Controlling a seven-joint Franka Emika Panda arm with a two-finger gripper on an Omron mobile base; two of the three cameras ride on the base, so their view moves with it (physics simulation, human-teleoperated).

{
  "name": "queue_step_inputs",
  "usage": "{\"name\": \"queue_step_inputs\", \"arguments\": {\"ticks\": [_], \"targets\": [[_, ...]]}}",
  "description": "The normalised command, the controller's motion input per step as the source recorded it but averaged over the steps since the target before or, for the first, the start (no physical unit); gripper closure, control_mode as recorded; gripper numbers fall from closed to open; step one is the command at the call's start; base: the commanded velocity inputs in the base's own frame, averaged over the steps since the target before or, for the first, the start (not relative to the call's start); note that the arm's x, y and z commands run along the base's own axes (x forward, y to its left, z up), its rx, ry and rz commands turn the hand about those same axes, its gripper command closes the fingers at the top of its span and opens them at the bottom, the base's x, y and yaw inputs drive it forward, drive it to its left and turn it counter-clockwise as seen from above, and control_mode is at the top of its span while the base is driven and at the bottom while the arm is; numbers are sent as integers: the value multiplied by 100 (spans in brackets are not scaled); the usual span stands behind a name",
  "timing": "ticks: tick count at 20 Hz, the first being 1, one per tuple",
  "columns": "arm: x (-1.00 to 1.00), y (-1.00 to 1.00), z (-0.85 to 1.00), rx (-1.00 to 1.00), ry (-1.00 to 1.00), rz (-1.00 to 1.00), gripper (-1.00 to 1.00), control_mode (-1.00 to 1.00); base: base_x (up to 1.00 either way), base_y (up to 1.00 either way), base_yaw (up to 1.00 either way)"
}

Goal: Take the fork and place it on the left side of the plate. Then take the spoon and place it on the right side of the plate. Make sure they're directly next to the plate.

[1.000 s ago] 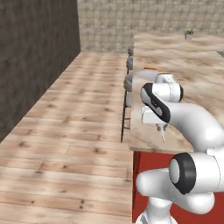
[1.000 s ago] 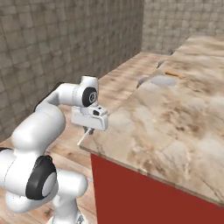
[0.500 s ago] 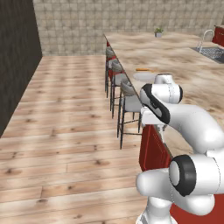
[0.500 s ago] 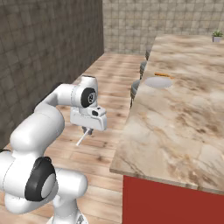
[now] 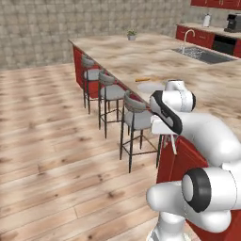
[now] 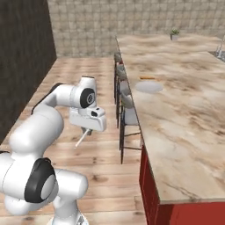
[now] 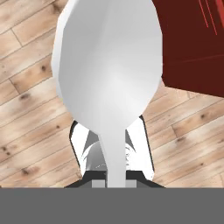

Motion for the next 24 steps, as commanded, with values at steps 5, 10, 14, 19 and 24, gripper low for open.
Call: {"name": "queue_step_inputs", "arguments": {"ticks": [5, 10, 14, 19, 24], "targets": [[0, 0, 0, 0, 0, 0, 100, 100, 85, 99, -59], [0, 0, 0, 0, 0, 0, 100, 100, 88, 99, -62], [0, 0, 0, 0, 0, 0, 100, 100, 83, 90, -67], [0, 0, 0, 0, 0, 0, 100, 100, 65, 93, -65], [0, 0, 0, 0, 0, 0, 100, 100, 44, 100, -53]]}}
